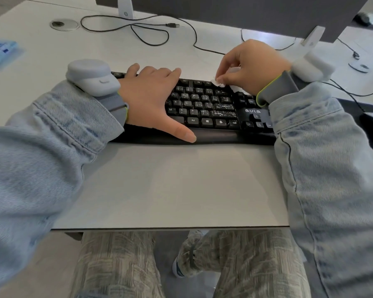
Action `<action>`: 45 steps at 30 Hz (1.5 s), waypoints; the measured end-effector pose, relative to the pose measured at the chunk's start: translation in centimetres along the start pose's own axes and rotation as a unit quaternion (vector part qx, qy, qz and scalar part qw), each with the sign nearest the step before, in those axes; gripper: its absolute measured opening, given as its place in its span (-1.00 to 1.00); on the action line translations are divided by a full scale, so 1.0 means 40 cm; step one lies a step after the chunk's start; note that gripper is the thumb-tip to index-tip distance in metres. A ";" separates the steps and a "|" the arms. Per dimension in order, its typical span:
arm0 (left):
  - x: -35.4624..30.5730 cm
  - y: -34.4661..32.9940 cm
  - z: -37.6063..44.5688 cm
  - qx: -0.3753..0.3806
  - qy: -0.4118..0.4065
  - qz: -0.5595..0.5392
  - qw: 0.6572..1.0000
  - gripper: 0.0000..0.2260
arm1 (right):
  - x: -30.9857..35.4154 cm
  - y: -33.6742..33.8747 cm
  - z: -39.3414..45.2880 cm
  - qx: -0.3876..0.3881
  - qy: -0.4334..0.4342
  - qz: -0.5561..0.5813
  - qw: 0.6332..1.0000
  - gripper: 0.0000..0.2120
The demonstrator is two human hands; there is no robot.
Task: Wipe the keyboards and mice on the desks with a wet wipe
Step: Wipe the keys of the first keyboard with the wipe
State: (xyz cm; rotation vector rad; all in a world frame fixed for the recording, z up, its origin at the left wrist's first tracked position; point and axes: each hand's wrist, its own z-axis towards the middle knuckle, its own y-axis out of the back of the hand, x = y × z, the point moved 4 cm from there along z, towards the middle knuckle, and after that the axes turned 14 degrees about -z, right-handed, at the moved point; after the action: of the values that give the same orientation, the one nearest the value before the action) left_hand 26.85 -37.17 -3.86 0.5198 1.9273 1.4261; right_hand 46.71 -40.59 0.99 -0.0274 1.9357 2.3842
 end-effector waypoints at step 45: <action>0.003 -0.001 0.001 -0.002 -0.004 0.005 1.000 0.42 | -0.026 0.036 -0.049 0.077 -0.022 -0.057 0.995 -0.90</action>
State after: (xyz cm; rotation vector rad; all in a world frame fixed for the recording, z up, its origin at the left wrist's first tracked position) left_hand 26.79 -37.10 -3.94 0.5334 1.9190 1.4315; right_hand 47.60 -42.84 2.05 -0.0753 2.0335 2.1401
